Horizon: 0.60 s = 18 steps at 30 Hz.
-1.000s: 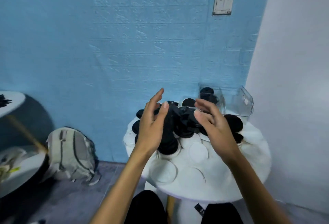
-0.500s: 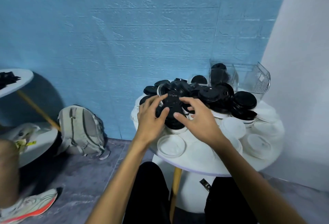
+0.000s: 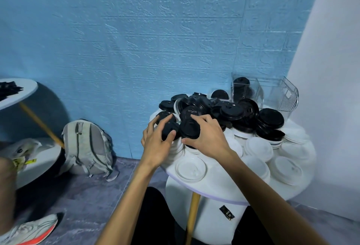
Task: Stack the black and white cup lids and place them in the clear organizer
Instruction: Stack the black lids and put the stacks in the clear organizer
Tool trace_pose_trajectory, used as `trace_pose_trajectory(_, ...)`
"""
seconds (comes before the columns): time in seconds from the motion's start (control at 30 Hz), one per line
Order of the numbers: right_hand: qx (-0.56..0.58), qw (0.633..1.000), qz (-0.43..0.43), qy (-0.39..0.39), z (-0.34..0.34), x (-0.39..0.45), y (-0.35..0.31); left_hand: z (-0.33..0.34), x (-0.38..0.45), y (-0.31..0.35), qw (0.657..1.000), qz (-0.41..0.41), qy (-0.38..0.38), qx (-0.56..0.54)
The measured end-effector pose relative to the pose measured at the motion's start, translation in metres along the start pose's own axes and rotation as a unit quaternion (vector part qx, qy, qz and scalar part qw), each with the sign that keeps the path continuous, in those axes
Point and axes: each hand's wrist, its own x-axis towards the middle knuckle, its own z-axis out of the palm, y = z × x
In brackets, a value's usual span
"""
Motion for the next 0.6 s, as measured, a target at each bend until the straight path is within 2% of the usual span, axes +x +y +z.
trace_pose_trajectory(0.3, 0.094, 0.992, 0.016, 0.085, -0.016, -0.009, 0.005, 0.005, 0.01, -0.014, 0.998, -0.003, -0.032, -0.058)
trace_pose_trajectory(0.6, 0.155, 0.983, 0.034, 0.094, -0.025, -0.014, 0.019, 0.008, 0.014, -0.013, 0.996, 0.006, 0.005, -0.091)
